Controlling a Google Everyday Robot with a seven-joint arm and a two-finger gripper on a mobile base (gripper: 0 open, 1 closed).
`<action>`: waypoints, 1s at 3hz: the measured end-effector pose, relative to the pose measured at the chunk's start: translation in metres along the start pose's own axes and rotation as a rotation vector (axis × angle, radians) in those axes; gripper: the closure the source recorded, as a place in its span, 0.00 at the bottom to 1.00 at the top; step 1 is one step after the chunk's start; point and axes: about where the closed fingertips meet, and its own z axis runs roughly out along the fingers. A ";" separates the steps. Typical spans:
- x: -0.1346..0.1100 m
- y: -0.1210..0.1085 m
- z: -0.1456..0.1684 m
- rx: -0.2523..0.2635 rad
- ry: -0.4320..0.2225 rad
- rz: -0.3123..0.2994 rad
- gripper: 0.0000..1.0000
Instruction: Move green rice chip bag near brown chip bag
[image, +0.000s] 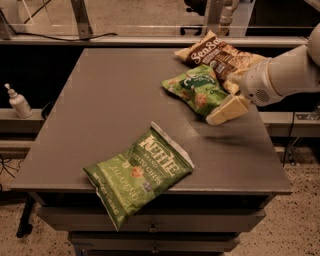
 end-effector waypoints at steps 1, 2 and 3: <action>-0.001 0.005 -0.011 0.010 -0.006 -0.003 0.00; -0.012 0.011 -0.046 0.051 -0.031 -0.005 0.00; -0.023 0.011 -0.103 0.110 -0.015 -0.046 0.00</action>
Offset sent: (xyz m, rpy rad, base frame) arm -0.0534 -0.0286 0.0831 0.0331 -0.1113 -0.0666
